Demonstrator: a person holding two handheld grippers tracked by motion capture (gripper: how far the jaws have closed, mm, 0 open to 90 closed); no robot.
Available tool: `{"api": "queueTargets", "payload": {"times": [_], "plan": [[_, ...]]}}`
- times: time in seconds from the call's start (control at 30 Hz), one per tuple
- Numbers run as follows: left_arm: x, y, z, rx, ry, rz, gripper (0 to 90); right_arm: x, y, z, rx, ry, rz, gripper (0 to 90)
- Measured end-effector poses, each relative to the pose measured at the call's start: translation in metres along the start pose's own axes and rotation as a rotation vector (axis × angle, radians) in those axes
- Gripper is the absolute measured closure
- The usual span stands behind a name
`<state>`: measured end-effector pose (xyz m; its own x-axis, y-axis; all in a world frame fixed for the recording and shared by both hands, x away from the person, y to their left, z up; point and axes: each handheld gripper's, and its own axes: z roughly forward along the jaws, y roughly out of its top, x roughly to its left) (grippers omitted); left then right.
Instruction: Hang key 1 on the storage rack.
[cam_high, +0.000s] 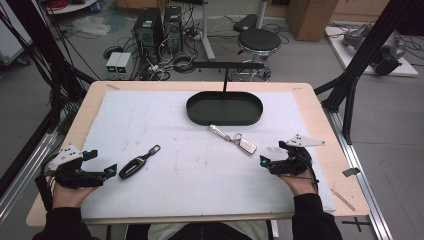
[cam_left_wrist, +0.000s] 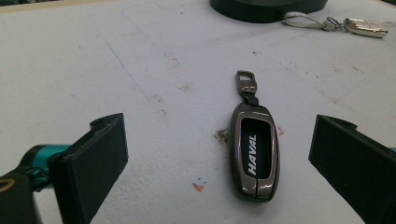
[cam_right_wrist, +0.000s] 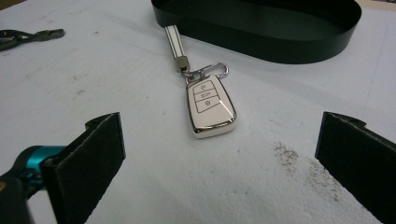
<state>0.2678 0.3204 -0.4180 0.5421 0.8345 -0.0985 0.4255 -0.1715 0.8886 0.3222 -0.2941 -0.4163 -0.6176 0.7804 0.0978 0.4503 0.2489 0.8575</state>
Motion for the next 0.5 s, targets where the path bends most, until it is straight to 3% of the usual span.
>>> {"api": "queueTargets", "payload": {"times": [0.17, 0.5], "plan": [[0.0, 0.0, 0.0, 0.001, 0.005, 0.002, 5.0, 0.001, 0.006, 0.002, -0.014, 0.024, 0.008, 0.7], [-0.002, 0.0, 0.002, 0.013, 0.006, 0.011, 5.0, 0.007, 0.021, 0.018, 0.04, 0.031, -0.032, 0.8]]}}
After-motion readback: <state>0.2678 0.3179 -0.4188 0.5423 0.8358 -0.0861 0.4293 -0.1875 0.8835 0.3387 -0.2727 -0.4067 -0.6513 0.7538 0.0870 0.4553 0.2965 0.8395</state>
